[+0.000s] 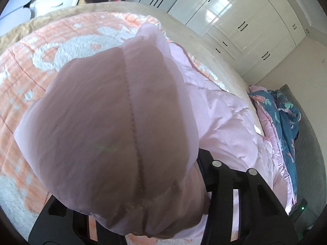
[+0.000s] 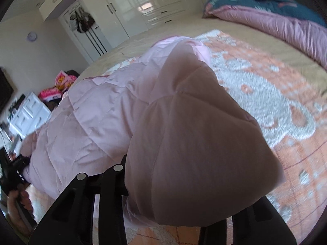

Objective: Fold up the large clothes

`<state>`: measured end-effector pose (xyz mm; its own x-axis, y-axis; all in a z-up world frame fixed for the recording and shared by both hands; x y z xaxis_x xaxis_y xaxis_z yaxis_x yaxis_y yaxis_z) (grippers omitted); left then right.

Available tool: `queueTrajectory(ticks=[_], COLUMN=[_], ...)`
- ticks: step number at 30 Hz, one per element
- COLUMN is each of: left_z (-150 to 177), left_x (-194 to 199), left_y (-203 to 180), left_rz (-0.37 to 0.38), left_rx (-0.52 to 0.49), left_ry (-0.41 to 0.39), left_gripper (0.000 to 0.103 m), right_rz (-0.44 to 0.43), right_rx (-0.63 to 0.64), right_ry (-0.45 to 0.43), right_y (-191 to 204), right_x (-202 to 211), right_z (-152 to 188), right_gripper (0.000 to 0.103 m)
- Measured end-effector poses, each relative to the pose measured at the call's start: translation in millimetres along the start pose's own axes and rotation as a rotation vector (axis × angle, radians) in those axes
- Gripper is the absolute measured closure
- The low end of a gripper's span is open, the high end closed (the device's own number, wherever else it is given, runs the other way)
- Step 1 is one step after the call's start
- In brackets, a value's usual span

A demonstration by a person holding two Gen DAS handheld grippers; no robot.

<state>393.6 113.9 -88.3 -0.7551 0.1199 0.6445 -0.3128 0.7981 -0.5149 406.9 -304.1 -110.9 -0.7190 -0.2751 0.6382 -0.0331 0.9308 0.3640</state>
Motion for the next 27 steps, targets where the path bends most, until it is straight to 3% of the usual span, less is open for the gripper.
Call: queueTrajectory(ticks=[16,27], left_z=[-9,7], left_x=[48,95], left_y=[-27,-32], left_rz=[0.015,0.007], left_rx=[-0.148,-0.221], left_ry=[-0.062,-0.061], left_gripper=[0.072,0.072], right_rz=[-0.013,-0.029], right_rx=[0.235,0.324], right_ry=[-0.116,-0.142], right_y=[49,73], right_x=[52,106], right_z=[-19,-4], right_gripper=[0.076,0.076])
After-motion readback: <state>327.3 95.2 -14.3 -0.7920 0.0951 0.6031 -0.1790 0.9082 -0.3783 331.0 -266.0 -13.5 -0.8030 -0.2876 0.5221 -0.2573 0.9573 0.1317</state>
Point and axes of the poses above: each gripper's, at about its wrist camera, not at the fingertips, and x roughly against the way its jaws point, y to its left, z to its underside, the point moved 6 cm from there along -x, roughly the way its jaws point, and after that the axes turned 3 degrees about -y, right-handed, at the moved point
